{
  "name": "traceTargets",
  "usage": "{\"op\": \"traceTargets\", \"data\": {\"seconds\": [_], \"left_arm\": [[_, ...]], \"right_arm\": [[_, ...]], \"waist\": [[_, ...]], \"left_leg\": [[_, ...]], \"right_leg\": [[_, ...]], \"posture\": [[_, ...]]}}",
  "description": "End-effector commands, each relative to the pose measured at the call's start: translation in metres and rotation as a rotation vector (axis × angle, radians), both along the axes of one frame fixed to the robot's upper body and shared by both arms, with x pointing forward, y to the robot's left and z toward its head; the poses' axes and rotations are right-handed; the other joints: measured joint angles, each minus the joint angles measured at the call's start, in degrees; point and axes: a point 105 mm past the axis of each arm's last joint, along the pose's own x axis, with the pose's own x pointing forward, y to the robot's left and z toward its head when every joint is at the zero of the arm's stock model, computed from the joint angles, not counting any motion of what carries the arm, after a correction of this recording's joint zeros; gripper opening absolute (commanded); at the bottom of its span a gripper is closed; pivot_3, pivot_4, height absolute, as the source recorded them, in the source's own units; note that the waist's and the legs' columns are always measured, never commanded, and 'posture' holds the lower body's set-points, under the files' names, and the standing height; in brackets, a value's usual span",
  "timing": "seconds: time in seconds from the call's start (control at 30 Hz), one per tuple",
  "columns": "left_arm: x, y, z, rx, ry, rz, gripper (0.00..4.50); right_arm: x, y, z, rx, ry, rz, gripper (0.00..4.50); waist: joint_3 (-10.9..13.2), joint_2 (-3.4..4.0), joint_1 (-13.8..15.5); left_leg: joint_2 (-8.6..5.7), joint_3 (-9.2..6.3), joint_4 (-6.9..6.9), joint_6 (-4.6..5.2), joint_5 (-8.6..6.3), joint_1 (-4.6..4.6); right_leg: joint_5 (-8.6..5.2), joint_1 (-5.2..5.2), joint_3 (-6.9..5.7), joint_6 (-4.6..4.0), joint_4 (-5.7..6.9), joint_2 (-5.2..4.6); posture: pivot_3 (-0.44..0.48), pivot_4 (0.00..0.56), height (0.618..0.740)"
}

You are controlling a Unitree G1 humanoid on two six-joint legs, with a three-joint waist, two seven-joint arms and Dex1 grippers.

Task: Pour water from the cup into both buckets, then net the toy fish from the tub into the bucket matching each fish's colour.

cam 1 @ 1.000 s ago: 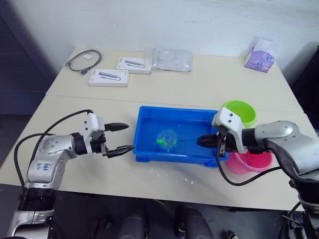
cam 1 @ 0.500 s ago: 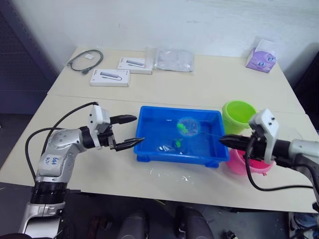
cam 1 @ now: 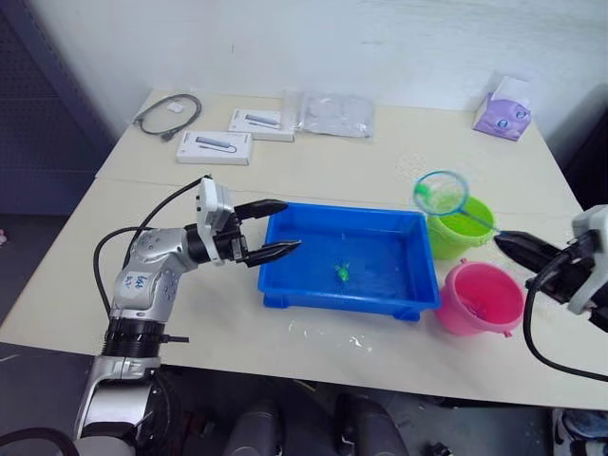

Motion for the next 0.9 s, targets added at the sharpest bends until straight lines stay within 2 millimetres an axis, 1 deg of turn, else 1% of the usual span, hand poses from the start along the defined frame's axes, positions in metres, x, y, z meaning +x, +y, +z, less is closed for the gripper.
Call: {"op": "traceTargets", "data": {"seconds": [0.03,0.1,0.23,0.3,0.4,0.5,0.57,0.67,0.7,0.73,0.8,0.87,0.9], "left_arm": [[-0.001,-0.004,0.003,0.016,-0.041,-0.029,4.44],[-0.001,-0.004,0.002,0.022,-0.043,-0.031,4.44],[-0.004,-0.005,-0.002,0.031,-0.033,-0.041,4.44],[-0.006,-0.004,-0.005,0.054,-0.026,-0.050,4.44],[-0.006,-0.004,-0.006,0.064,-0.028,-0.051,4.44],[-0.006,-0.003,-0.006,0.065,-0.035,-0.049,4.44],[-0.008,-0.004,-0.006,0.065,-0.030,-0.058,4.44],[-0.009,-0.006,-0.006,0.073,-0.029,-0.069,4.44],[-0.010,-0.006,-0.006,0.076,-0.033,-0.069,4.44],[-0.010,-0.006,-0.006,0.078,-0.037,-0.068,4.44],[-0.009,-0.004,-0.006,0.086,-0.045,-0.063,4.44],[-0.008,0.000,-0.006,0.097,-0.047,-0.055,4.44],[-0.008,0.002,-0.008,0.107,-0.047,-0.049,4.44]], "right_arm": [[0.002,-0.034,0.018,-0.106,-0.110,-0.150,0.00],[0.005,-0.040,0.018,-0.145,-0.128,-0.180,0.00],[0.013,-0.051,0.003,-0.274,-0.136,-0.265,0.00],[0.015,-0.054,-0.006,-0.391,-0.144,-0.287,0.00],[0.018,-0.052,-0.014,-0.565,-0.181,-0.266,0.00],[0.019,-0.053,-0.016,-0.724,-0.217,-0.263,0.00],[0.021,-0.048,-0.019,-0.833,-0.227,-0.212,0.00],[0.023,-0.042,-0.019,-0.920,-0.262,-0.179,0.00],[0.023,-0.040,-0.016,-0.945,-0.296,-0.177,0.00],[0.023,-0.038,-0.013,-0.957,-0.321,-0.177,0.00],[0.022,-0.031,-0.003,-0.867,-0.371,-0.179,0.00],[0.024,-0.019,-0.001,-0.659,-0.346,-0.126,0.00],[0.024,-0.007,-0.003,-0.535,-0.311,-0.067,0.00]], "waist": [[0.0,0.00,0.0],[0.0,0.00,0.0],[0.0,0.01,-0.2],[0.0,0.01,-0.2],[0.0,0.02,-0.1],[0.0,0.02,-0.1],[0.0,0.02,-0.1],[0.0,0.02,-0.1],[0.0,0.02,-0.1],[0.0,0.02,-0.1],[0.0,0.02,-0.1],[0.0,0.02,-0.2],[0.0,0.02,-0.3]], "left_leg": [[0.00,0.02,0.00,0.00,0.00,0.00],[0.00,0.06,0.00,0.01,0.01,0.03],[0.08,0.09,0.00,-0.01,0.02,0.06],[0.11,0.11,0.00,-0.02,0.02,0.07],[0.10,0.15,0.00,-0.03,0.02,0.08],[0.08,0.19,0.00,-0.03,0.02,0.08],[0.08,0.19,0.00,-0.03,0.03,0.08],[0.11,0.17,0.00,-0.06,0.04,0.09],[0.12,0.16,0.00,-0.08,0.05,0.10],[0.12,0.16,0.00,-0.09,0.05,0.10],[0.12,0.17,0.00,-0.10,0.06,0.10],[0.12,0.16,0.01,-0.10,0.06,0.10],[0.14,0.16,0.02,-0.11,0.07,0.11]], "right_leg": [[0.00,0.00,0.02,0.01,0.00,0.03],[0.01,-0.01,0.04,0.01,0.03,0.05],[0.00,-0.02,0.10,0.01,0.05,0.13],[0.00,-0.02,0.12,0.01,0.05,0.15],[0.00,-0.03,0.15,0.01,0.05,0.16],[0.00,-0.03,0.14,0.01,0.05,0.16],[0.00,-0.03,0.14,0.01,0.05,0.16],[0.00,-0.03,0.15,0.01,0.03,0.18],[0.00,-0.02,0.15,0.01,0.04,0.19],[0.00,-0.02,0.15,0.01,0.04,0.19],[0.00,-0.03,0.15,0.01,0.05,0.19],[0.00,-0.01,0.14,0.01,0.04,0.20],[0.00,-0.02,0.13,0.01,0.03,0.21]], "posture": [[0.000,0.150,0.739],[0.000,0.150,0.739],[0.000,0.150,0.739],[0.000,0.150,0.739],[0.000,0.150,0.739],[0.000,0.150,0.739],[0.000,0.150,0.739],[0.000,0.150,0.739],[0.000,0.150,0.739],[0.000,0.150,0.739],[0.000,0.150,0.739],[0.000,0.150,0.739],[0.000,0.150,0.739]]}}
